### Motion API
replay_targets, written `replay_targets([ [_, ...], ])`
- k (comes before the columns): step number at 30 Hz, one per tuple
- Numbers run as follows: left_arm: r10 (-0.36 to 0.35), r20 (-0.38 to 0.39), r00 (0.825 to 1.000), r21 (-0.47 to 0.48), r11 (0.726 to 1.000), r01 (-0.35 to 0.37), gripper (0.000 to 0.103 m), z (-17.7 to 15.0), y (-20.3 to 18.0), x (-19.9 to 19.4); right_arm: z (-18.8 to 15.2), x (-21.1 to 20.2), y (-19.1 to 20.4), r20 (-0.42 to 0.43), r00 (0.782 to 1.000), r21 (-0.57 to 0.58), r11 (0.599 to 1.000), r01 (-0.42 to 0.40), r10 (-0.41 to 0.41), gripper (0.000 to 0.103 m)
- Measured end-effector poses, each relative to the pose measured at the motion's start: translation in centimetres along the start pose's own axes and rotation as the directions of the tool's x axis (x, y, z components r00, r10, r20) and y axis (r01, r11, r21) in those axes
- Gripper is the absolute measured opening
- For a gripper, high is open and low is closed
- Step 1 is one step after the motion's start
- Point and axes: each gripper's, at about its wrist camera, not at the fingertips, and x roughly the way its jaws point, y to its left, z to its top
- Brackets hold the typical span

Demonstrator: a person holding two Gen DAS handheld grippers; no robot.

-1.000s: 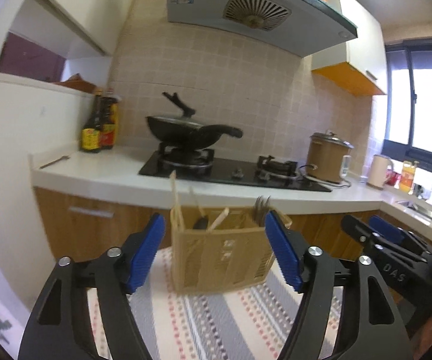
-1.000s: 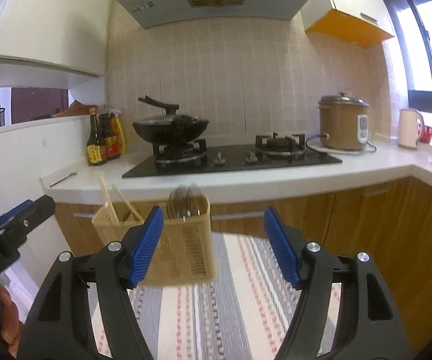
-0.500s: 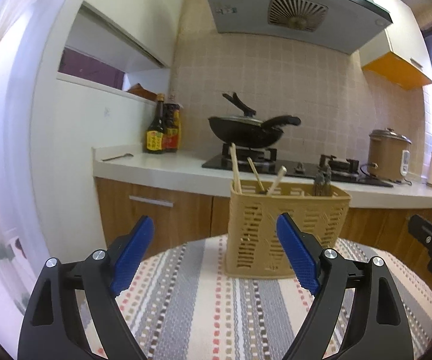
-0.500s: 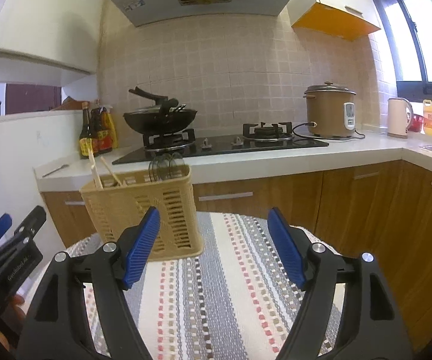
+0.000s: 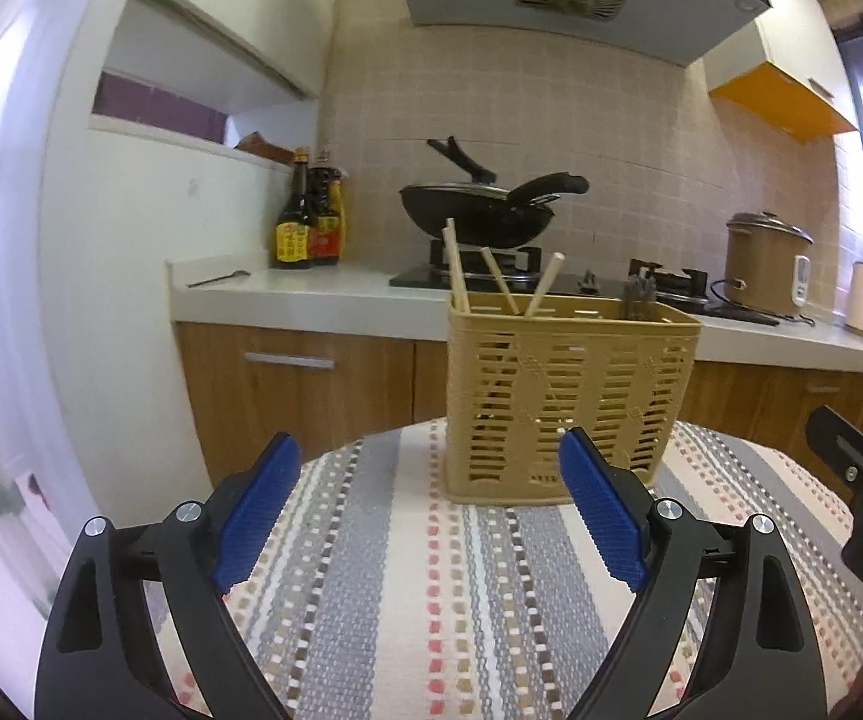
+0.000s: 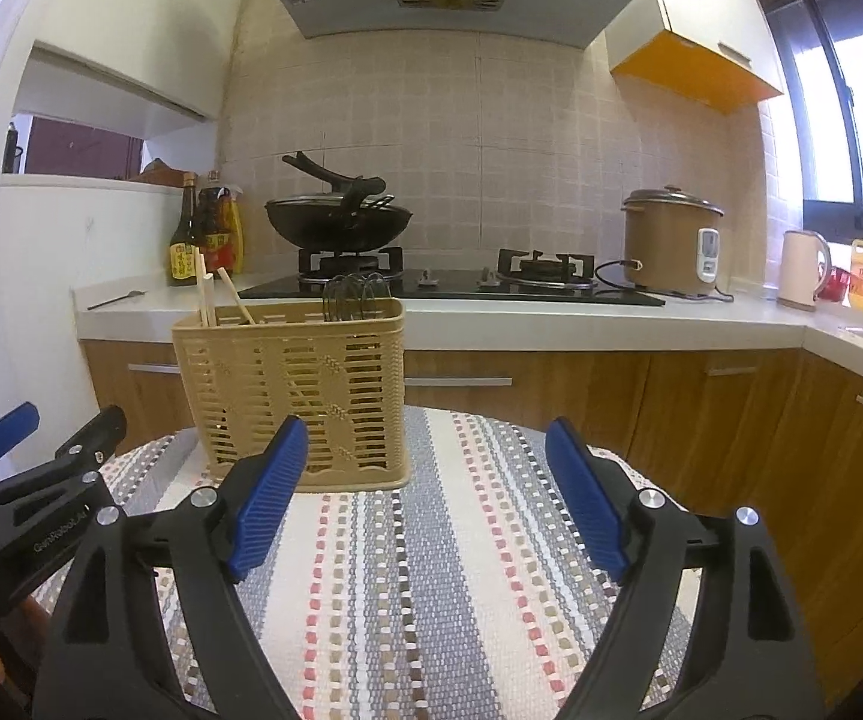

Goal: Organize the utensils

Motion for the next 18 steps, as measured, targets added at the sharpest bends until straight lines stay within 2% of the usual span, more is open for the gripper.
replay_targets([
  [2, 0.007, 0.003, 1.0, 0.025, 1.0, -0.007, 0.095, -0.14, -0.46, -0.14, -0.02, -0.09, 0.28, 0.006, 1.0, -0.014, 1.0, 0.006, -0.006, 0.081],
  [5, 0.016, 0.015, 1.0, 0.039, 0.999, -0.017, 0.095, -0.15, -0.67, -0.33, -0.07, -0.16, 0.22, 0.009, 1.0, -0.018, 1.0, 0.009, -0.009, 0.082],
  [11, 0.025, -0.009, 1.0, 0.009, 1.0, -0.025, 0.095, 0.05, -0.03, 0.32, -0.17, 0.57, -0.13, -0.001, 0.999, -0.027, 0.999, 0.034, -0.034, 0.082],
  [18, 0.034, 0.012, 0.999, 0.058, 0.998, -0.035, 0.095, -0.16, -0.91, -0.01, -0.17, 0.45, -0.1, 0.007, 1.0, -0.028, 0.999, 0.028, -0.028, 0.082],
])
